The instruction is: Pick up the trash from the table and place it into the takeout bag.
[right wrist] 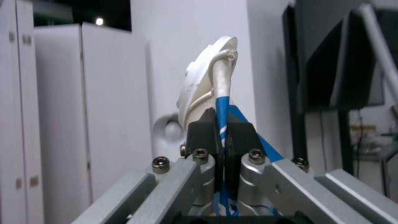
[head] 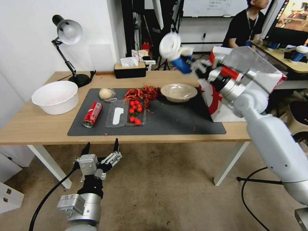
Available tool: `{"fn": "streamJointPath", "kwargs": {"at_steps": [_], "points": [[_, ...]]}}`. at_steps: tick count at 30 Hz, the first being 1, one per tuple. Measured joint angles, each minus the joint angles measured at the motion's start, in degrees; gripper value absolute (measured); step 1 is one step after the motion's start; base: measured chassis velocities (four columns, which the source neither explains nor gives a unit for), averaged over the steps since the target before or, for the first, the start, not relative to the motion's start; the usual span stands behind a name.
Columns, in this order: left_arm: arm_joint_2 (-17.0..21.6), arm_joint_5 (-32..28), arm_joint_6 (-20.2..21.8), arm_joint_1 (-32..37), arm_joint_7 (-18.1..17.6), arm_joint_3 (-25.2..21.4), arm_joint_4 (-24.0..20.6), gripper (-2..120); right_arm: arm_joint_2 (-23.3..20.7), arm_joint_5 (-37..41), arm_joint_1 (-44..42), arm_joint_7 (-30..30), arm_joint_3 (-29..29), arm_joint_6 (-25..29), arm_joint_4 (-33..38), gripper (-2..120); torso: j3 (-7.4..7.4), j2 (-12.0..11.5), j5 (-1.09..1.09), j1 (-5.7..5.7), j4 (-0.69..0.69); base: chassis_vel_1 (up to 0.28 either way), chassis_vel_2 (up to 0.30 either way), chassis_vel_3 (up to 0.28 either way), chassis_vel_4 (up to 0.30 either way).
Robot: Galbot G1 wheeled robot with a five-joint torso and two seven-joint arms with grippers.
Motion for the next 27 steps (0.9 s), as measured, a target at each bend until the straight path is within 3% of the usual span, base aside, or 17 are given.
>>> {"fn": "streamJointPath", "kwargs": {"at_steps": [5, 12, 15, 27], "points": [[0.00, 0.13, -0.03, 0.17, -0.01, 0.02, -0.07, 100, -0.99, 1.71, 1.27, 2.35, 1.47, 0.33, 0.85, 0, 0.00, 0.00, 0.00, 0.00, 0.00, 0.000, 0.000, 0.000, 0.000], [0.00, 0.63, -0.23, 0.55, 0.00, 0.67, -0.18, 100, -6.11, 4.66, 4.09, 9.80, 5.05, 1.51, 0.14, 0, 0.00, 0.00, 0.01, 0.00, -0.01, 0.000, 0.000, 0.000, 0.000], [0.00, 1.07, -0.40, 0.73, 0.00, 1.25, -0.18, 100, -8.50, 4.51, 1.79, 16.32, 7.97, 0.62, 0.20, 0, 0.00, 0.00, 0.01, 0.00, -0.01, 0.000, 0.000, 0.000, 0.000], [0.00, 1.32, -0.79, 1.36, 0.18, 1.79, -0.18, 100, -11.07, 0.09, -5.85, 23.86, 13.79, -1.78, 1.33, 0, 0.00, 0.00, 0.01, 0.00, -0.01, 0.000, 0.000, 0.000, 0.000]]}}
